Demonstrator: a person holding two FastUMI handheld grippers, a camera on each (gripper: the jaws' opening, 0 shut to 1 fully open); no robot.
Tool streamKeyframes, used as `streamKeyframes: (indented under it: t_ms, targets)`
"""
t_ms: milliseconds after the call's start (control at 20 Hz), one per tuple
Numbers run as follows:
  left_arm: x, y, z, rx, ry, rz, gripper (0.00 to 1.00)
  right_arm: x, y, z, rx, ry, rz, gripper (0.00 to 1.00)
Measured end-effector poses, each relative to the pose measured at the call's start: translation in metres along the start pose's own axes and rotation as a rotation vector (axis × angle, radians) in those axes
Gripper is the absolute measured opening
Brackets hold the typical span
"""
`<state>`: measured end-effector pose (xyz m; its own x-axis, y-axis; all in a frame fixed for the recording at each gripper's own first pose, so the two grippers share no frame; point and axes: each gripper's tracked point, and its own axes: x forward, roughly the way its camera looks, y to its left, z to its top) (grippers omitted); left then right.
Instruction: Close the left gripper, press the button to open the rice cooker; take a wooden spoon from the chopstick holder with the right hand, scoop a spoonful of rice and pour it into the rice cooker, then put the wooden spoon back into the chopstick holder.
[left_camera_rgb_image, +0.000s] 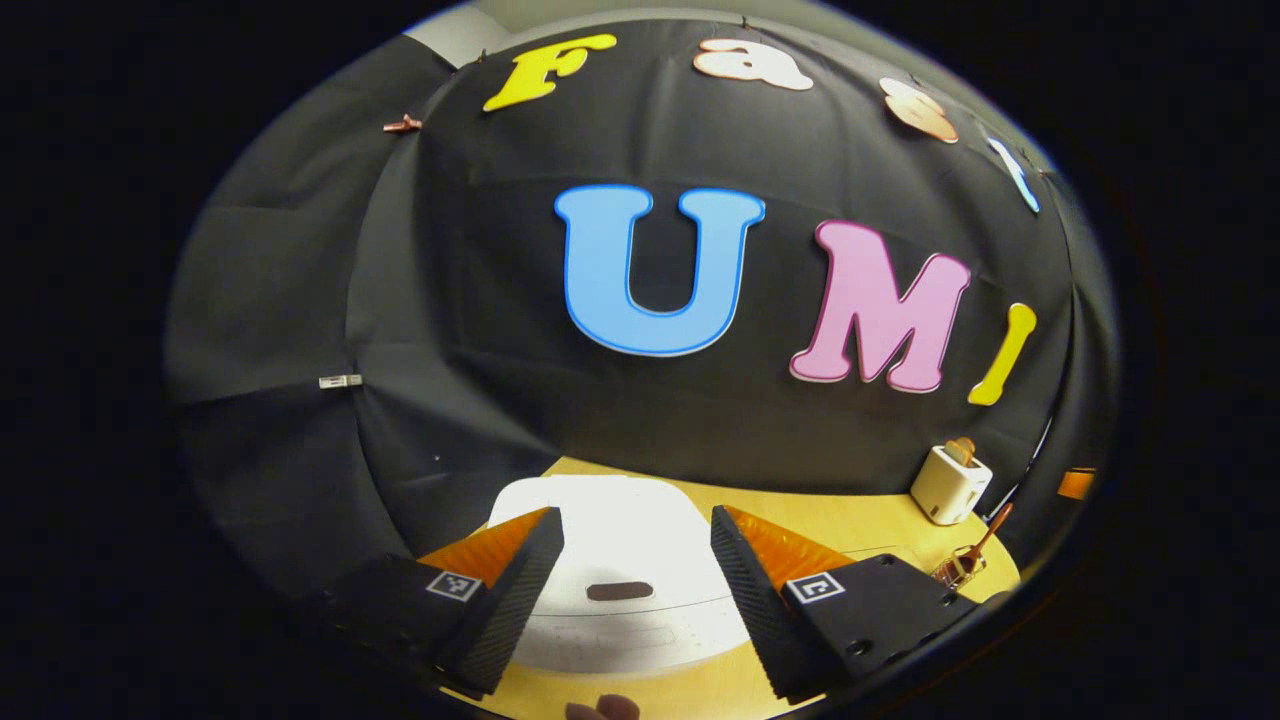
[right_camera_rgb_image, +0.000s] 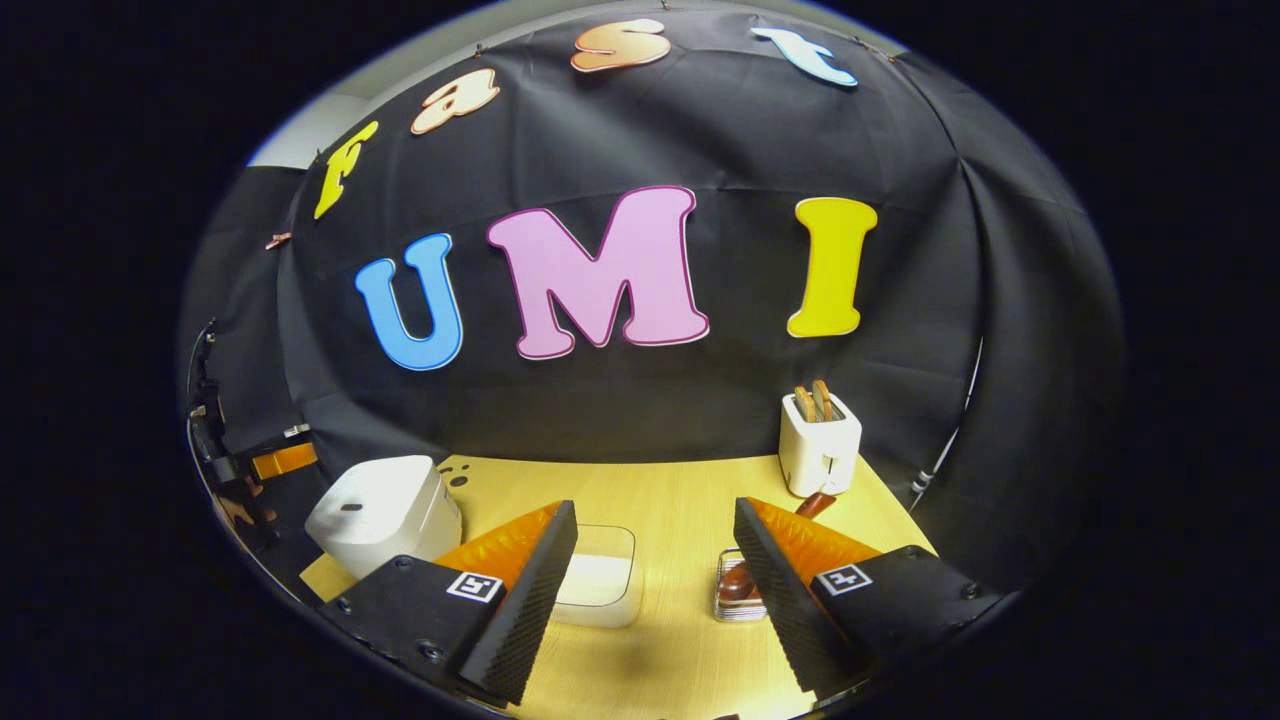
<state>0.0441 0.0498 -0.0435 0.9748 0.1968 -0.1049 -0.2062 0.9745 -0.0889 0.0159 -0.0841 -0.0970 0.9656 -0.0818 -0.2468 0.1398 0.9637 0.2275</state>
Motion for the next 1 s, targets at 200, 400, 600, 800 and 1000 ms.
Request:
streamKeyframes:
  t_ms: [200, 400, 600, 800, 1000]
  targets:
    - [-0.029, -0.005, 0.007, 0.045, -0.038, -0.038, 0.95, -0.007, 0.014, 0.013, -0.021, -0.034, 0.006, 0.97]
    - [-0.048, -0.013, 0.01, 0.09, -0.066, -0.071, 0.95, -0.01, 0.031, 0.015, -0.009, -0.044, 0.022, 0.97]
    - [-0.054, -0.015, 0.006, 0.089, -0.053, -0.089, 0.94, -0.016, 0.042, 0.017, -0.025, -0.049, 0.033, 0.97]
    - [-0.055, -0.012, 0.003, 0.078, -0.045, -0.09, 0.94, -0.022, 0.048, 0.017, -0.037, -0.047, 0.037, 0.97]
    - [-0.056, -0.014, 0.002, 0.073, -0.039, -0.099, 0.94, -0.024, 0.05, 0.018, -0.038, -0.048, 0.035, 0.97]
